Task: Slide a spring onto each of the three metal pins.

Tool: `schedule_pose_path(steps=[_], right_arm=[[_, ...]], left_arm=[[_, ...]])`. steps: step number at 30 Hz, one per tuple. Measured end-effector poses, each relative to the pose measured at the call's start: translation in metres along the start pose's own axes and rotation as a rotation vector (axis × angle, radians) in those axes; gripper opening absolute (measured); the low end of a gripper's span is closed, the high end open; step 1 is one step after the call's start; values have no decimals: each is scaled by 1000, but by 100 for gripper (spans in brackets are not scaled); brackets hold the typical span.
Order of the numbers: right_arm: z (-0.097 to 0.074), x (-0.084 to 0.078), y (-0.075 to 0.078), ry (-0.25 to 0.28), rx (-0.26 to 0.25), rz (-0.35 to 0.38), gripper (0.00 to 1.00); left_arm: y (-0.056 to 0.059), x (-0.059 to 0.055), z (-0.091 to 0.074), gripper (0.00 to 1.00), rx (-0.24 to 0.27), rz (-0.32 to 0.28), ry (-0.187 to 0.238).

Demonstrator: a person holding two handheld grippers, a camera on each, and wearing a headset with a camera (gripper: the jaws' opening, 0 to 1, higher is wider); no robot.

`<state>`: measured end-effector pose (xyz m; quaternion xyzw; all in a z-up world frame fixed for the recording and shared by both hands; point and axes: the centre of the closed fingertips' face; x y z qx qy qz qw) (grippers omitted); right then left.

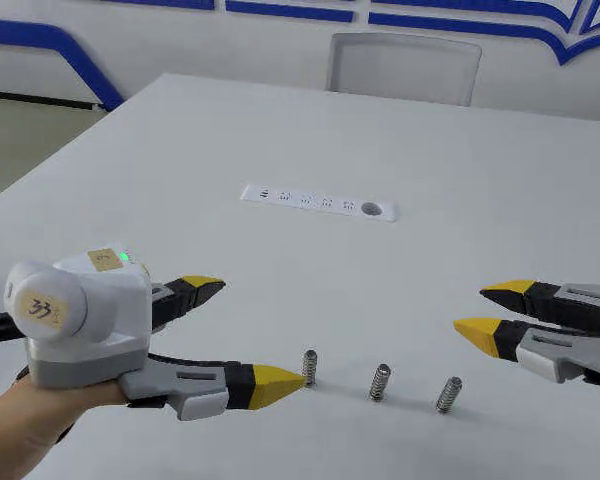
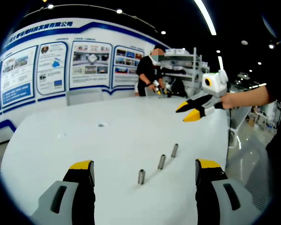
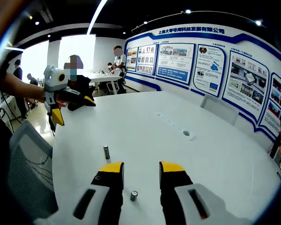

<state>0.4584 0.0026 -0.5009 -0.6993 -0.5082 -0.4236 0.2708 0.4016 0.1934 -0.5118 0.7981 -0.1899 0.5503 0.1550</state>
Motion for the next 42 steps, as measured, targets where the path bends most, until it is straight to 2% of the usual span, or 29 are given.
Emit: schedule_pose_path(steps=[3,7,8,11,13,16,21,28,33,37,42], right_arm=[[-8,-13,-6,-19,3,-1,33],[-10,-32,-21,-72,59,-24,38],[-10,-33,-26,-71,73,-28,39],[-9,-33,-47,-54,161,-36,46],[-10,-33,-51,-52,180,-38,50],[-11,-36,-51,-64,194,-38,54],[-15,-41,-48,-91,196,-38,60],[-22,-46,-44,-108,184,-39,63],[-26,-51,-44,-124,179,-34,67],[-28,-49,-39,-120,145,-46,67],[-30,-44,-38,-102,142,-31,68]], left_arm=[[-2,-4,-2,91,-13,41,-35],[-6,0,-5,91,-12,36,-34],[-5,1,-5,91,-12,28,-27],[-1,3,-5,92,-28,6,-24],[3,1,-5,91,-48,-11,-33],[8,-5,-7,92,-74,37,-66],[16,-10,-10,92,-104,59,-90],[16,-17,-10,91,-110,89,-132],[13,-15,-11,91,-109,84,-124],[12,-15,-11,90,-101,118,-125],[15,-10,-10,91,-118,106,-112]])
Point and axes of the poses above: the centre of the closed fingertips' face, and the gripper's own axes: z roughly forward along the fingers, y roughly to its right, x roughly out of its top, and after that the axes turned 11 degrees about x, right-handed
